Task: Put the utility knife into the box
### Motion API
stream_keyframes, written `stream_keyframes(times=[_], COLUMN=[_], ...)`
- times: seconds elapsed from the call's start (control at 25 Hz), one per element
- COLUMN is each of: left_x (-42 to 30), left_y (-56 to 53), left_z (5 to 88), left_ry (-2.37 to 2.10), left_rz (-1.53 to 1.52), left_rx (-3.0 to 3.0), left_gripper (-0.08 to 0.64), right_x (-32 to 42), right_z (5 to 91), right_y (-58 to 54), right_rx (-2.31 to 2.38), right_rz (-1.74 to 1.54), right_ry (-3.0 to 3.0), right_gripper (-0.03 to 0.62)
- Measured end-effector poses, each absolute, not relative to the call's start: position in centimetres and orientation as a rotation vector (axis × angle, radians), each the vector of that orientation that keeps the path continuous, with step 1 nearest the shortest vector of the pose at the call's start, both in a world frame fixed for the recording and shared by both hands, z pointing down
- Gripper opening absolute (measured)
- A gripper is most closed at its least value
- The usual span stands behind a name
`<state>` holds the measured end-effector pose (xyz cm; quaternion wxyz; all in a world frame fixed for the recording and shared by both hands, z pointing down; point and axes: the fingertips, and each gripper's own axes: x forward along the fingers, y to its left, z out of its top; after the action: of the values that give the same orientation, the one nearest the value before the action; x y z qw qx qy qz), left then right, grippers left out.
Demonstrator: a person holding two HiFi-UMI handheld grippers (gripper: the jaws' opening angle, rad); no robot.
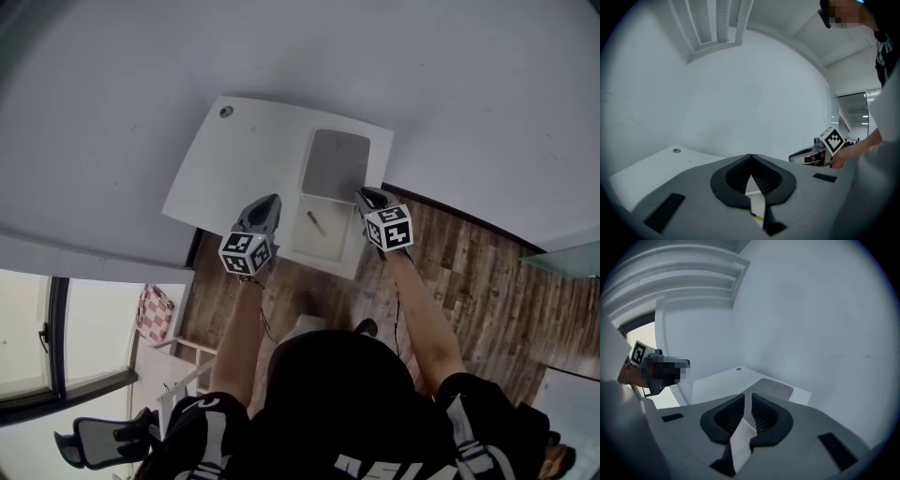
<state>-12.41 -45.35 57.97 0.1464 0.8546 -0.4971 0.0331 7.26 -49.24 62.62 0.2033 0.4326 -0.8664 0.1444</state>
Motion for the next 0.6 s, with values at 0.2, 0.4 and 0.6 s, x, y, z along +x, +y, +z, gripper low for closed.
stream_keyframes(times=[0.2,0.4,0.6], left_x=[-9.5,-6.0,-2.9], left_y=[-44.4,-43.7,-42.8], left_z=[55.5,53.1,51.9], left_ry=[-1.444,-1.438,-1.432], left_rz=[0.095,0.080,0.063], left_rx=[2.510,2.549,2.560], left_gripper=[0.023,0.023,0.023], right_x=[10.9,14.8,18.3], right_z=[59.2,56.1,54.1], right_y=[-47.8,-47.0,-46.1], right_rx=[1.292,1.370,1.433], right_rz=[0.367,0.328,0.330], right_ry=[-2.458,-2.493,-2.519], right_gripper=[0.046,0.025,0.015])
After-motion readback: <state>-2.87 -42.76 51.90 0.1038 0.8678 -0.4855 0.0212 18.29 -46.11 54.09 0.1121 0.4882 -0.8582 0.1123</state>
